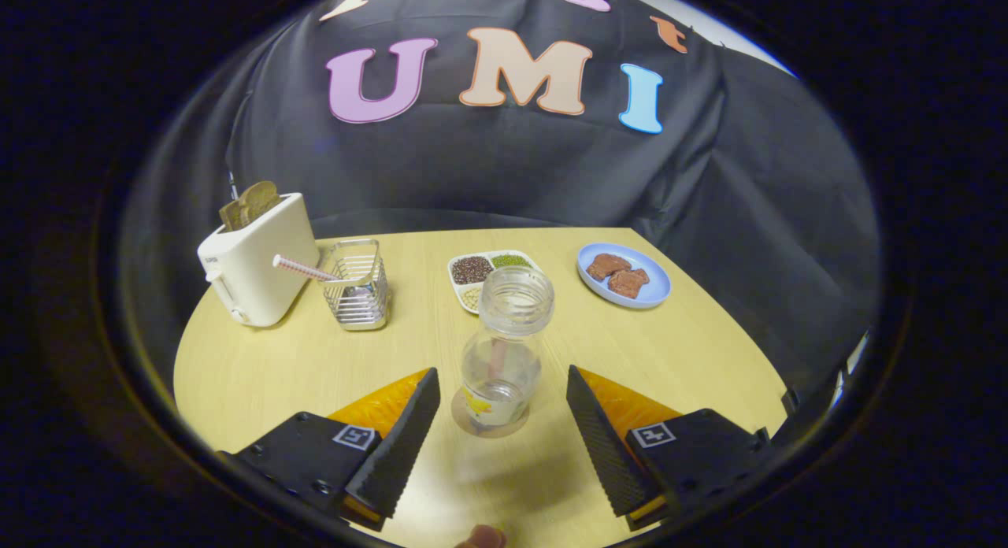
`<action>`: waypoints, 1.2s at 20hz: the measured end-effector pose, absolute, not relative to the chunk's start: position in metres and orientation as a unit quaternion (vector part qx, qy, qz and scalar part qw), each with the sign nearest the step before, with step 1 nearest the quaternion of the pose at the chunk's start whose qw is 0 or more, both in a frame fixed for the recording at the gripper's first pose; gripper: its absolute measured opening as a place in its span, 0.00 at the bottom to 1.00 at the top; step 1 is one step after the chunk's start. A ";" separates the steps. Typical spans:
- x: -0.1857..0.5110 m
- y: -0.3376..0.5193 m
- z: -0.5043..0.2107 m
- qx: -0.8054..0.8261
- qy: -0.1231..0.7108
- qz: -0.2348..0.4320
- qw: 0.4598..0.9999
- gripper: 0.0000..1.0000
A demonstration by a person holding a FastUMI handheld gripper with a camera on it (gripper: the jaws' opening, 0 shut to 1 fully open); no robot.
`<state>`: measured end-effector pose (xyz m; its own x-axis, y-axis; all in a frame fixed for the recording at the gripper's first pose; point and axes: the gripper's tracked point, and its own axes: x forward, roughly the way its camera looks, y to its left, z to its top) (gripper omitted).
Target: Take the bottle from table, then pour the juice into the cup, finally place the bottle on the coaster
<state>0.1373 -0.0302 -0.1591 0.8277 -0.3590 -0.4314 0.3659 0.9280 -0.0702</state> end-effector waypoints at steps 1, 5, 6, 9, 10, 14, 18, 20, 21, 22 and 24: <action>0.134 -0.028 -0.152 0.005 0.221 -0.184 0.958 1.00; 0.116 -0.022 -0.121 0.002 0.207 -0.164 0.964 1.00; 0.111 -0.019 -0.113 0.003 0.203 -0.159 0.966 1.00; 0.094 -0.013 -0.086 0.004 0.189 -0.141 0.972 1.00; 0.089 -0.011 -0.079 0.004 0.184 -0.134 0.974 1.00; 0.066 -0.002 -0.047 0.009 0.165 -0.103 0.981 1.00; 0.035 -0.006 -0.012 0.006 0.151 -0.095 0.984 1.00; 0.023 -0.007 -0.005 0.004 0.149 -0.091 0.985 1.00; 0.018 -0.005 -0.001 0.007 0.147 -0.086 0.985 1.00; 0.013 -0.002 0.002 0.012 0.144 -0.077 0.986 1.00; 0.005 0.002 0.007 0.022 0.138 -0.064 0.988 1.00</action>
